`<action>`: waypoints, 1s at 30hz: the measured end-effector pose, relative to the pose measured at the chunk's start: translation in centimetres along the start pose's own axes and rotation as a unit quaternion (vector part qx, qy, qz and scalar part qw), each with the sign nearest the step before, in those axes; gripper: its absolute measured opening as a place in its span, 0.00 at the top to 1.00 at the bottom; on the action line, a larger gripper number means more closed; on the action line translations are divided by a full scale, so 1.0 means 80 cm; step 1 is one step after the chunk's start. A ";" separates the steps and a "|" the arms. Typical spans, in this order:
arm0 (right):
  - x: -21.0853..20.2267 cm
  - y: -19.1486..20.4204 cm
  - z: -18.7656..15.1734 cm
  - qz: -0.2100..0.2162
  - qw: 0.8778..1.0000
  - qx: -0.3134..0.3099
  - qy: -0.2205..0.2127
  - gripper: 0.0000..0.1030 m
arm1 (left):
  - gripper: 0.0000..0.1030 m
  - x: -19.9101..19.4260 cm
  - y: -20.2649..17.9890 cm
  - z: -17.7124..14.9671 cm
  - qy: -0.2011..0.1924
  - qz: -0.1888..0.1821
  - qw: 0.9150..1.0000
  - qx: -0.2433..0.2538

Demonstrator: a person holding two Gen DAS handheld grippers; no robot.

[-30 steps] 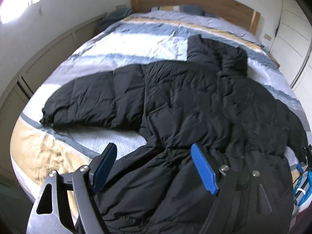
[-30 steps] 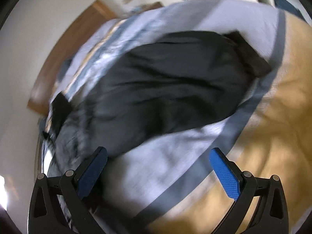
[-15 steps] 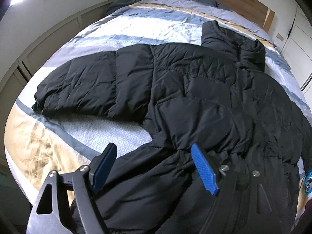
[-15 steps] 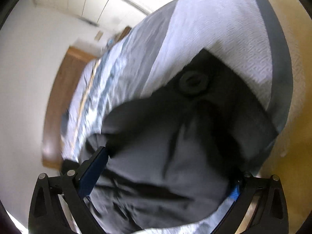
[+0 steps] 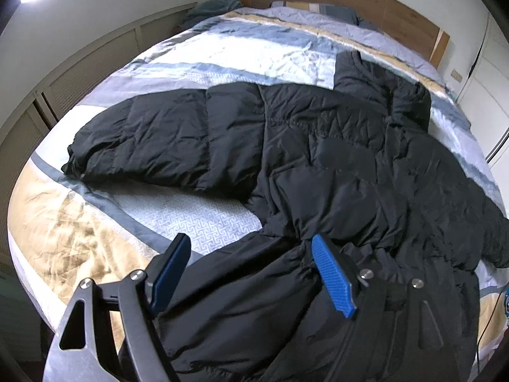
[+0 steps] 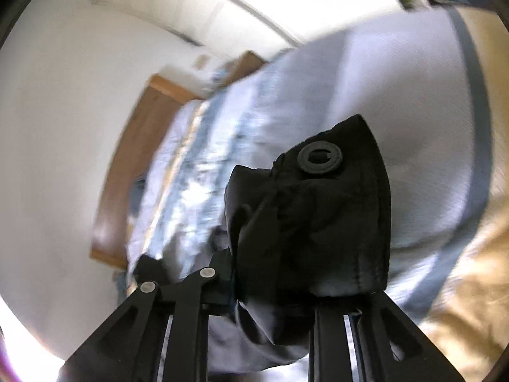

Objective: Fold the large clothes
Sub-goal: 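Carry the held sleeve across the coat body and lay it down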

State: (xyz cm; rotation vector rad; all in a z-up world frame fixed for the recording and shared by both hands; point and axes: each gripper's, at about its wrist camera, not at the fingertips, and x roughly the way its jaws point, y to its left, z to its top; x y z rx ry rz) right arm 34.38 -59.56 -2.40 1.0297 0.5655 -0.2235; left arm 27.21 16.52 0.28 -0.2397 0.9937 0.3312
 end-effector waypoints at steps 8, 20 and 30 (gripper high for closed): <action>-0.023 0.138 -0.019 0.110 0.987 -0.109 0.036 0.82 | 0.25 -0.035 0.020 -0.006 -0.020 -0.017 1.000 -0.011; -0.006 0.285 -0.176 0.186 0.939 -0.245 0.155 0.82 | 0.25 -0.065 0.066 -0.029 -0.040 -0.014 0.999 -0.012; 0.022 0.287 -0.337 0.131 0.892 -0.361 0.240 0.79 | 0.25 -0.056 0.099 -0.044 -0.031 -0.012 0.999 -0.034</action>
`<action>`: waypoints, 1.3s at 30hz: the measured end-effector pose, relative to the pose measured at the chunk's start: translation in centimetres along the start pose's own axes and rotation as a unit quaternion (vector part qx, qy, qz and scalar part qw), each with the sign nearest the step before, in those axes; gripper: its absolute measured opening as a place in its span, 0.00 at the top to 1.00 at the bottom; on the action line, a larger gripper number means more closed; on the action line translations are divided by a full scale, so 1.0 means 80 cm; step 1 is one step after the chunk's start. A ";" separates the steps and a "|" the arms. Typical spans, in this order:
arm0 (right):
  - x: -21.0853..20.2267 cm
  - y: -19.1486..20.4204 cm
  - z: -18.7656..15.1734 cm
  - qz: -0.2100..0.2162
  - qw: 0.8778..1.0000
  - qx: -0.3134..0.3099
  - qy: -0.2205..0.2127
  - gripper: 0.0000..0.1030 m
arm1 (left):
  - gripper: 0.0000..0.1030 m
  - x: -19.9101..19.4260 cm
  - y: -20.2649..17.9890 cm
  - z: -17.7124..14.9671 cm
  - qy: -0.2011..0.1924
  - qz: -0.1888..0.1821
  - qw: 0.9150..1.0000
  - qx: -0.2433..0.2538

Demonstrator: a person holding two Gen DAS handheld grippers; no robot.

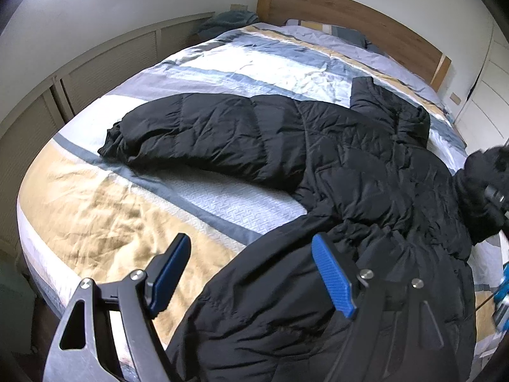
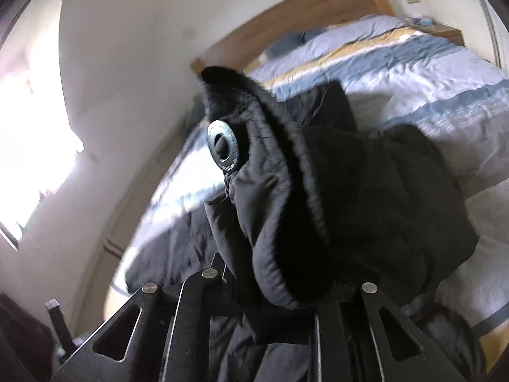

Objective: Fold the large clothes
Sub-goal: 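Carry the held sleeve across the coat body and lay it down, then open the right gripper and smooth the folded sleeve onto the coat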

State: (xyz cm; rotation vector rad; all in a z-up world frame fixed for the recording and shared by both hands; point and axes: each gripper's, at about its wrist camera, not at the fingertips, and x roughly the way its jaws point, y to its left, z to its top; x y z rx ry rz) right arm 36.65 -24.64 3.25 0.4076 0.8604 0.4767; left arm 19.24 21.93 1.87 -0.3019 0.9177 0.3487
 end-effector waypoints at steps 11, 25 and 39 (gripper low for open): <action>0.058 0.008 -0.105 -0.064 0.989 -0.051 0.121 0.65 | 0.25 0.001 0.009 -0.008 0.004 -0.006 1.000 -0.012; 0.010 0.037 -0.141 -0.047 0.986 -0.092 0.128 0.39 | 0.25 -0.057 -0.026 -0.012 -0.023 -0.016 0.999 0.021; -0.083 0.008 -0.108 -0.038 0.993 -0.097 0.057 0.38 | 0.25 -0.080 -0.121 -0.017 -0.020 -0.029 0.996 0.083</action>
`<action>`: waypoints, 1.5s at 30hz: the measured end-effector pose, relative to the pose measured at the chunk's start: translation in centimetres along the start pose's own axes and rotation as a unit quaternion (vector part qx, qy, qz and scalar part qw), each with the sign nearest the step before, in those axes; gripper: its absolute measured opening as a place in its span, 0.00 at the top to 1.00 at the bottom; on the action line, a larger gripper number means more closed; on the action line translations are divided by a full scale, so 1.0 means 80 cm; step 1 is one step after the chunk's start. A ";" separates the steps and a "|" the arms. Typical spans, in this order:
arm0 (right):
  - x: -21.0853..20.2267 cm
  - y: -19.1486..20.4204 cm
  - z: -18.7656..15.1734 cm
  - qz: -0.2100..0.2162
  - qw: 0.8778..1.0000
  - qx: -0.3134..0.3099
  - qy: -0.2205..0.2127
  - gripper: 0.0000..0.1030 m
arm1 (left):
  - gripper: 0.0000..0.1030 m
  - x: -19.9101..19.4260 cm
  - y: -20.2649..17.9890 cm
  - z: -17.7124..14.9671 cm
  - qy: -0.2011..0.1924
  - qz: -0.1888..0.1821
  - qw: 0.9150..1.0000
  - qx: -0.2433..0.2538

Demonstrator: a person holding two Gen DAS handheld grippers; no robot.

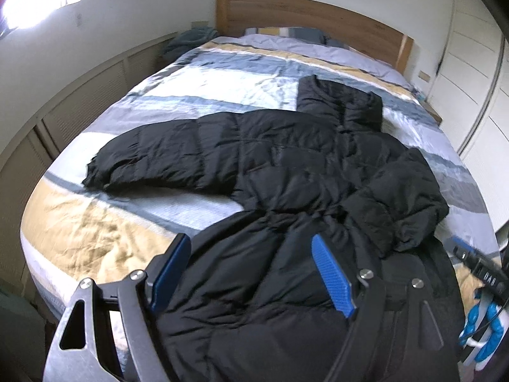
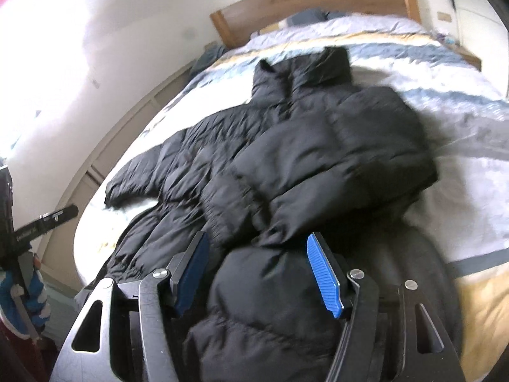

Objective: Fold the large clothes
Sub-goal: 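Open the right gripper and smooth the folded sleeve onto the coat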

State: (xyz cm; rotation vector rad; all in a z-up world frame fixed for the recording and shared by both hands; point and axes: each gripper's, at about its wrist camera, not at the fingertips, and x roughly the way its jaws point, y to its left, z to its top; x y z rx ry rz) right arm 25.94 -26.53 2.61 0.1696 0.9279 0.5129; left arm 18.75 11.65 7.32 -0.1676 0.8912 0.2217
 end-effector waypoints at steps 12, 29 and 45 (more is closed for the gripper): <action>0.002 -0.118 0.089 -0.079 0.995 0.034 -0.048 0.37 | 0.25 0.093 -0.145 0.060 0.031 -0.053 0.997 0.048; 0.132 -0.176 0.103 -0.081 0.997 0.017 0.008 0.30 | 0.23 0.271 -0.275 0.046 0.091 -0.073 0.989 0.095; 0.078 -0.148 0.079 -0.101 0.995 -0.008 -0.022 0.28 | 0.23 0.215 -0.217 0.033 0.064 -0.067 0.992 0.085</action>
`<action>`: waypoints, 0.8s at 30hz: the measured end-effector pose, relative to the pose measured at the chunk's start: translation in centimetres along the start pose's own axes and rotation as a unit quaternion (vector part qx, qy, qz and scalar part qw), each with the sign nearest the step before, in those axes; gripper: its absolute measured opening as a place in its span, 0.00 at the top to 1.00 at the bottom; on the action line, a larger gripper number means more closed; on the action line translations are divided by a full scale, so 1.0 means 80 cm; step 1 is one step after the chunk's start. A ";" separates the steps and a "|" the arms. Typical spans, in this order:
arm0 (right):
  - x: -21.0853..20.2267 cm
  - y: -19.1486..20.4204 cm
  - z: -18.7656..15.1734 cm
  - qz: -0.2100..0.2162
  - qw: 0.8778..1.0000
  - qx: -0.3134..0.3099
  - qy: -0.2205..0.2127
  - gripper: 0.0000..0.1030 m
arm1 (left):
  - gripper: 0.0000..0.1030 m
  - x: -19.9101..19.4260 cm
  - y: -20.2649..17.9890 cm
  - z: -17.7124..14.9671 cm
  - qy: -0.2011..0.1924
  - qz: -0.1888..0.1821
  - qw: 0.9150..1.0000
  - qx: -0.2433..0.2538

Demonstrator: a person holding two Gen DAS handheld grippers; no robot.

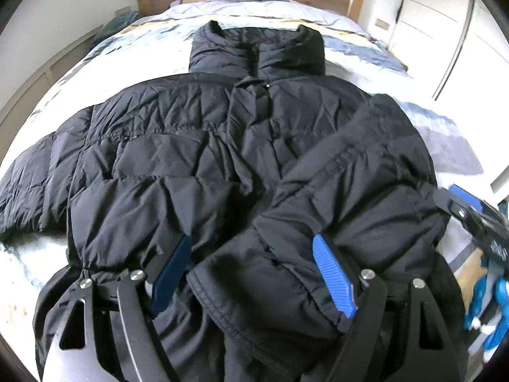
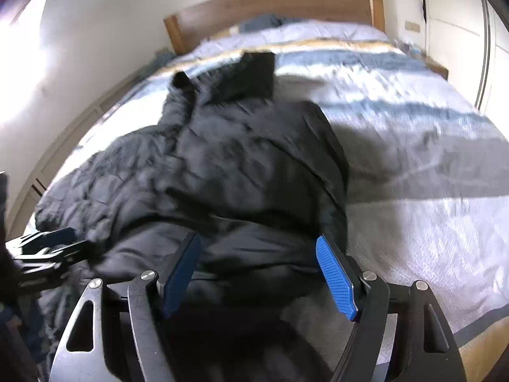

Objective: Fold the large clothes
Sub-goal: 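Open the right gripper and smooth the folded sleeve onto the coat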

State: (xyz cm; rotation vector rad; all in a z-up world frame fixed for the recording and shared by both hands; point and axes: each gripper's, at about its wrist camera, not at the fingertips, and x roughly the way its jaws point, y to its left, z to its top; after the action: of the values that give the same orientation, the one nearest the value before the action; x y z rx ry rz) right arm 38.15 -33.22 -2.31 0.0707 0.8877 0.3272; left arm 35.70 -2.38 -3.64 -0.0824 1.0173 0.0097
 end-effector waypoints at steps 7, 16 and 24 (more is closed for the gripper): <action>0.007 0.034 -0.028 -0.003 0.999 -0.011 0.035 0.28 | 0.23 0.013 0.013 -0.016 0.039 0.016 0.999 0.010; -0.057 0.050 -0.063 -0.009 0.999 -0.001 0.039 0.28 | 0.24 -0.092 0.075 -0.046 -0.018 0.002 1.000 -0.009; -0.141 0.090 -0.087 -0.006 1.000 0.023 0.000 0.28 | 0.24 -0.167 0.171 -0.092 -0.039 -0.024 0.998 -0.054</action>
State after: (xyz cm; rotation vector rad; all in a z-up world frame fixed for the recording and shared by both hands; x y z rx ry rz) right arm 24.40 -30.36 3.14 0.1084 0.8960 0.2954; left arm 21.81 11.10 2.99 -0.2035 0.9370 0.0245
